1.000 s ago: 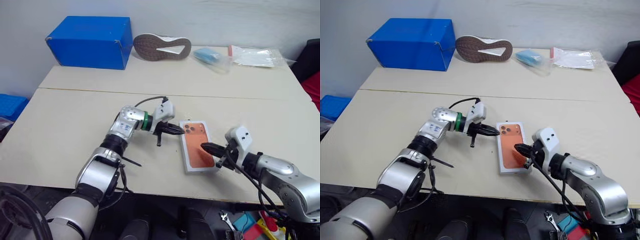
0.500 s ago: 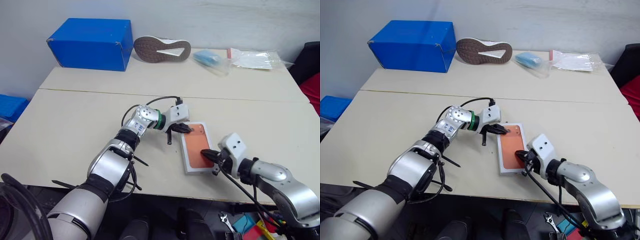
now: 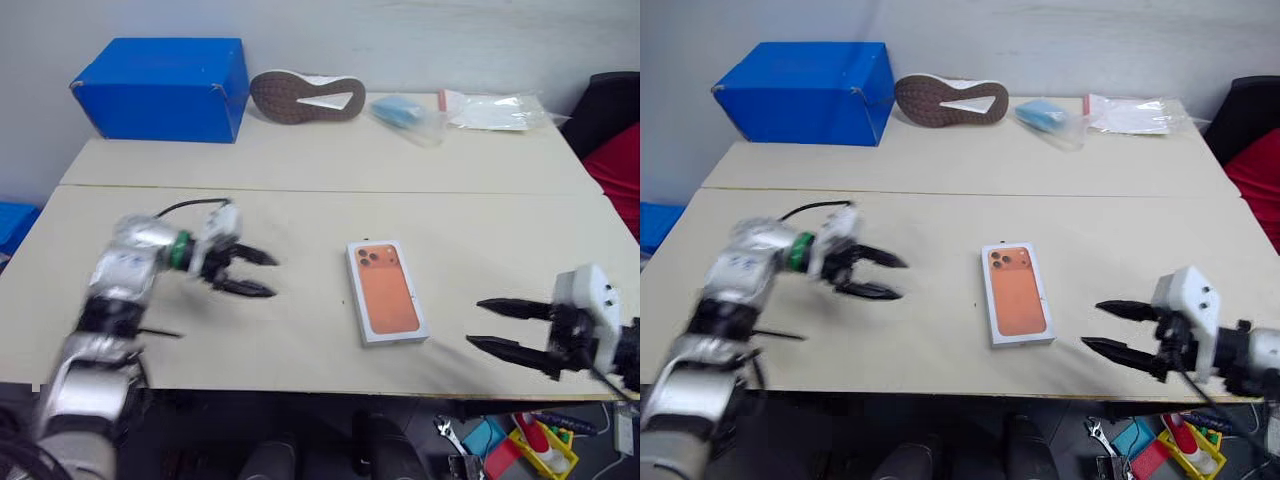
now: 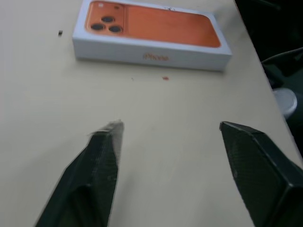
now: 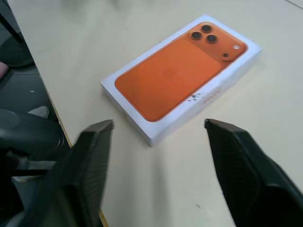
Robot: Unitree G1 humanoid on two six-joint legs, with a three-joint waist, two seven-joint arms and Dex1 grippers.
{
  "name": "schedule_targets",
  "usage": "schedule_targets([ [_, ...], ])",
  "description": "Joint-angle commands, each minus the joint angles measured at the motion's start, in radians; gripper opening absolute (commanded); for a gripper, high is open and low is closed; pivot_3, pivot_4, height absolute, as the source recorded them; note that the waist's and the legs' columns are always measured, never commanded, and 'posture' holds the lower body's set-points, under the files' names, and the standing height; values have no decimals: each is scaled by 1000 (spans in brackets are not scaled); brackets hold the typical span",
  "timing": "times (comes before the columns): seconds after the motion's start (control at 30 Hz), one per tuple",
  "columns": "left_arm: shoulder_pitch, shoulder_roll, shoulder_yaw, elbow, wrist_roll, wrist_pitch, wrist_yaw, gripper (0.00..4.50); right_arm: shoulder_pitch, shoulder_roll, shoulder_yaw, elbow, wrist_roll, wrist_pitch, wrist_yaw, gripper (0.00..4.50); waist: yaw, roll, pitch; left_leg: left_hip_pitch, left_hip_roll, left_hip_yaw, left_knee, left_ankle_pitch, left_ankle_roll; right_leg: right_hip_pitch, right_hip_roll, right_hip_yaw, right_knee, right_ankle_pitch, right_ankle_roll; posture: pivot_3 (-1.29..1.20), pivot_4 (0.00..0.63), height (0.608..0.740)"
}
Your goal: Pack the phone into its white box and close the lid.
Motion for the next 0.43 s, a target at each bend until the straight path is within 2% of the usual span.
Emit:
schedule_targets([
  [0.03,139,95,136,-254,-129,145,27,4500,-61,-74,-59,104,34,-12,113,4396,4,1,1,0,0,0,0,0,0,0,0,0,0,0,0,0,150,740],
  [0.2,353,128,299,-482,-226,232,151,4500,-165,-138,-18,225,-4,-59,182,4454,18,3,2,0,0,-1,0,0,0,2,-1,-2,-2,0,0,0,150,740],
  [0.43,413,100,341,-556,-316,274,275,4500,-222,-128,40,254,-23,-71,189,4454,28,6,3,0,0,0,0,-1,-1,0,-1,-1,-3,-1,-1,0,150,740],
])
